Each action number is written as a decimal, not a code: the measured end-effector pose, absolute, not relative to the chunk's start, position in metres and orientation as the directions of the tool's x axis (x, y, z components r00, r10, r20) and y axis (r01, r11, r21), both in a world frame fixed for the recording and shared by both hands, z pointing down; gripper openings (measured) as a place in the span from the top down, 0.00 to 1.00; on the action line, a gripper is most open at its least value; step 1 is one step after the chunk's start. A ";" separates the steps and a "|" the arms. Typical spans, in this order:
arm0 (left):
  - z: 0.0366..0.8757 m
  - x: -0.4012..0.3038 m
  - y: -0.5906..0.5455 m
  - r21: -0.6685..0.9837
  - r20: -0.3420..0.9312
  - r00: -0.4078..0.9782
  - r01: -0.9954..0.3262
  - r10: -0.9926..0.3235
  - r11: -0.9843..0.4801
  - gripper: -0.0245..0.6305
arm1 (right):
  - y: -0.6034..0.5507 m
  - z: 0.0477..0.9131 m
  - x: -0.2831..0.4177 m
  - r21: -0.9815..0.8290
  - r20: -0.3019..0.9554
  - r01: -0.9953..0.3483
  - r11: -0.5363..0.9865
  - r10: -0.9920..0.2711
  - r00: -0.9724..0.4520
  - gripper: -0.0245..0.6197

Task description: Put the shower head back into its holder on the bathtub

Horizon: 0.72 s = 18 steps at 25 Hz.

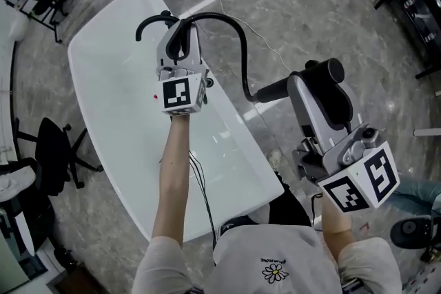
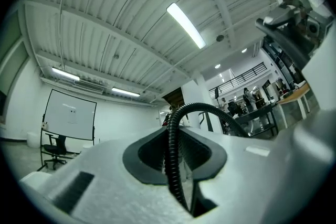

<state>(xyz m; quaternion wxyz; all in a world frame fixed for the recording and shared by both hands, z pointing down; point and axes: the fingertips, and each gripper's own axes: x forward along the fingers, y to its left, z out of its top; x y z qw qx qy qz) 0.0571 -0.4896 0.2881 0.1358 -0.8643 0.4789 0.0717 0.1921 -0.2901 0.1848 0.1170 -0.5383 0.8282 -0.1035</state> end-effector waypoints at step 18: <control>0.309 0.107 -0.533 -0.129 -0.306 0.547 -0.835 -0.780 -0.535 0.88 | -0.352 0.229 0.219 -0.321 -0.051 -0.874 0.364 -0.928 -0.368 0.74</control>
